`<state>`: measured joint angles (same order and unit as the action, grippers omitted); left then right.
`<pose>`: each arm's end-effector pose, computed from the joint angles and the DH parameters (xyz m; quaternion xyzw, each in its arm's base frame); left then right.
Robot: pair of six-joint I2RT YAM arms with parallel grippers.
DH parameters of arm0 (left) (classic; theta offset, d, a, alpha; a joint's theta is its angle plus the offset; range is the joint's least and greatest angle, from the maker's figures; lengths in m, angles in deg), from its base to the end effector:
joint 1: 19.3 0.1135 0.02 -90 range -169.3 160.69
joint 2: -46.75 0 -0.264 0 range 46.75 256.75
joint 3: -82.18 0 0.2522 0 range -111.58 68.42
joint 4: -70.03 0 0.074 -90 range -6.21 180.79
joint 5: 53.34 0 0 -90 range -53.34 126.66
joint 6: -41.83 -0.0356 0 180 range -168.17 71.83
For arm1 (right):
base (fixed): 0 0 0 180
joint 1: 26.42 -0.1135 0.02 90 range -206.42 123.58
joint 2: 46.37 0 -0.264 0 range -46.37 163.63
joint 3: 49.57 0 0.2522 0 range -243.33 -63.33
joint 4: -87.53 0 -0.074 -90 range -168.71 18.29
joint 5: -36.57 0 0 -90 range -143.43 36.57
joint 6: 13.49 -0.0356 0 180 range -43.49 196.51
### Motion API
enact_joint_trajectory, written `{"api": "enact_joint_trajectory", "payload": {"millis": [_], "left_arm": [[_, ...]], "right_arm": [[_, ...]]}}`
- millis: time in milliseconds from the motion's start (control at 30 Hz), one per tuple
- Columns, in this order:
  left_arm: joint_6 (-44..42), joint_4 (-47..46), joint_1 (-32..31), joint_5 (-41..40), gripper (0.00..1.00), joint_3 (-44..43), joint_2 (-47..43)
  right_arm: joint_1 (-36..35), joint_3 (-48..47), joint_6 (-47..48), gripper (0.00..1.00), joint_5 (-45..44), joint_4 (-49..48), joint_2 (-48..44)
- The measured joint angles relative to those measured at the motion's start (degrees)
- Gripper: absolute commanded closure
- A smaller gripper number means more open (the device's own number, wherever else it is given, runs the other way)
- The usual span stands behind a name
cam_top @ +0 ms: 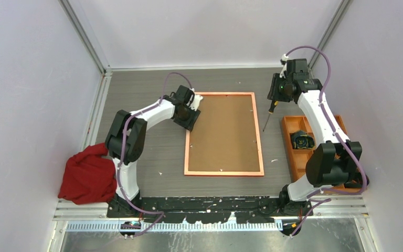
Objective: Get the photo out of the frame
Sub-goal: Adjust the photo frame at the center of the board.
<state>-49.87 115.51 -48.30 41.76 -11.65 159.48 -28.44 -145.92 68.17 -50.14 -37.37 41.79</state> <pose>0.3553 -0.2005 0.1766 0.2674 0.9368 -0.0944 0.2050 0.3357 0.0139 0.3333 0.0407 0.9289 0.0597 0.3632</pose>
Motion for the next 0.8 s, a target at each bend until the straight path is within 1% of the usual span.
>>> {"api": "enact_joint_trajectory", "payload": {"millis": [133, 333, 433, 533, 667, 800], "left_arm": [[0.2, -1.0, 1.8, 2.1, 0.53, 2.3, -1.3], [0.7, -1.2, 2.5, 3.1, 0.52, 5.4, -3.5], [1.1, -0.7, 2.8, 3.0, 0.41, 6.9, -4.8], [1.1, -0.1, 3.3, 2.8, 0.35, 7.1, -5.4], [0.9, 1.5, 4.5, 2.2, 0.31, 6.3, -7.2], [-0.6, 1.9, 5.0, 2.3, 0.29, 4.1, -11.3]], "right_arm": [[-1.8, 0.0, -0.7, 0.99, 0.0, -0.6, 2.0], [-4.7, 1.1, -1.5, 0.99, 1.5, -1.6, 4.0], [-5.8, 1.3, -1.9, 0.99, 2.2, -2.1, 4.4], [-6.7, 1.3, -1.9, 0.99, 2.6, -2.6, 4.6], [-7.7, 1.3, -1.9, 0.99, 2.6, -2.8, 5.1], [-8.4, 1.3, -1.4, 0.99, 2.5, -2.7, 6.3]]}}
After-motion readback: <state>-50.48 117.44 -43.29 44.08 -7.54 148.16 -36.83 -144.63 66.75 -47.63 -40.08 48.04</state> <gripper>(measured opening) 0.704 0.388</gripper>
